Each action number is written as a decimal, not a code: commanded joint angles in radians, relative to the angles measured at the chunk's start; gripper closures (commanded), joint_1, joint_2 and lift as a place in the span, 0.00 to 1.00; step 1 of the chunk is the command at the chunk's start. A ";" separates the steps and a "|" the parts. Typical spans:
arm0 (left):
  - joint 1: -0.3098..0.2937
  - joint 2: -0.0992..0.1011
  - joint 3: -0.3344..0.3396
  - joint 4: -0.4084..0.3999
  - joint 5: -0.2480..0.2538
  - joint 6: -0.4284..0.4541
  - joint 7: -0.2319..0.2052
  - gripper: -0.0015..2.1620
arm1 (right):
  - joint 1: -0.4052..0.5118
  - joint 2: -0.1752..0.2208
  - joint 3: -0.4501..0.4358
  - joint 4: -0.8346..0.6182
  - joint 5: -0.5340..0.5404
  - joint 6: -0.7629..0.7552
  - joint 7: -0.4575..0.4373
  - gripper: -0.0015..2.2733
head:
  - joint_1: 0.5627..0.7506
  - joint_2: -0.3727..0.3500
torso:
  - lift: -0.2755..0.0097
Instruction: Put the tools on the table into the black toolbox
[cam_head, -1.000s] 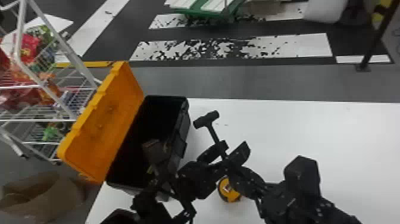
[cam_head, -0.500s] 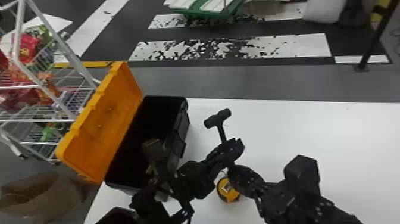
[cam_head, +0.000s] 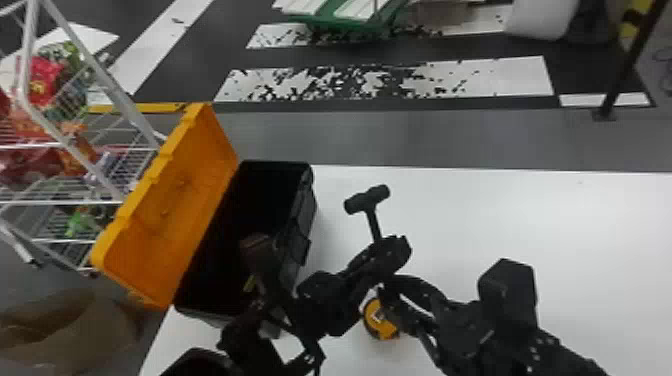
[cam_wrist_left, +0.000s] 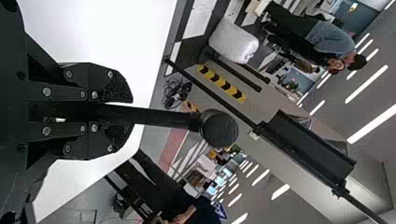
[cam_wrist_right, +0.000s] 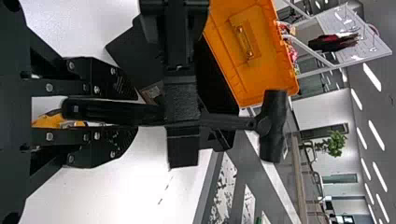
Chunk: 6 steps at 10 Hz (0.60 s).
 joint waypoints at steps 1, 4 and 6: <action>0.001 0.002 0.003 0.002 0.001 0.003 -0.002 0.99 | 0.007 0.002 -0.002 -0.002 -0.004 -0.005 -0.001 0.05 | 0.70 0.85 | 0.83; 0.004 0.006 0.015 -0.004 -0.017 0.000 -0.002 0.99 | 0.045 0.002 -0.015 -0.034 -0.025 -0.011 -0.001 0.03 | 0.70 0.85 | 0.83; 0.010 0.017 0.072 -0.030 -0.031 -0.006 -0.003 0.99 | 0.102 0.002 -0.066 -0.062 -0.042 -0.033 -0.001 0.03 | 0.70 0.86 | 0.83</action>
